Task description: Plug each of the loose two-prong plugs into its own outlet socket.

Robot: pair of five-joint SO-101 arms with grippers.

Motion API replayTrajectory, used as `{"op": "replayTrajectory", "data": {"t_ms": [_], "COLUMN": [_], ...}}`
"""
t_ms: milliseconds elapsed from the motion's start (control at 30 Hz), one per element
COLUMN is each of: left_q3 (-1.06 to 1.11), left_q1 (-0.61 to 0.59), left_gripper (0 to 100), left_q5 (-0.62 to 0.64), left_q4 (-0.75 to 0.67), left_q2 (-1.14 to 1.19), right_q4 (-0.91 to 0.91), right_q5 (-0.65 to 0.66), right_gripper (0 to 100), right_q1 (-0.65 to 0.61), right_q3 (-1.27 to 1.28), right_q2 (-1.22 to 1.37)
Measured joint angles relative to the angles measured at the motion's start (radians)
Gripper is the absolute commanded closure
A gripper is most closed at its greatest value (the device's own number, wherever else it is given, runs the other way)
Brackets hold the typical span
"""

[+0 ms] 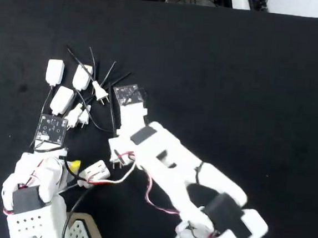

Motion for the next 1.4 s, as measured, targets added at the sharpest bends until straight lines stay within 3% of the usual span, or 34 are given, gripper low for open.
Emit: {"op": "replayTrajectory", "data": {"t_ms": [600,700,1400], "left_q3": [0.011,0.011,0.023], "left_q1": [0.054,0.054,0.054], "left_gripper": [67,67,67], "left_q5": [-0.064,-0.064,-0.063], "left_q4": [-0.003,-0.003,-0.003], "left_q2": [-0.008,-0.008,-0.008], "right_q4": [0.084,0.109,0.285], "right_q5": [-0.064,-0.066,-0.066], "right_gripper": [89.0,83.6,85.0], "right_q1": [-0.017,-0.017,-0.107], "right_q3": [-0.264,-0.279,-0.328], "right_q2": [0.256,0.264,0.281]}}
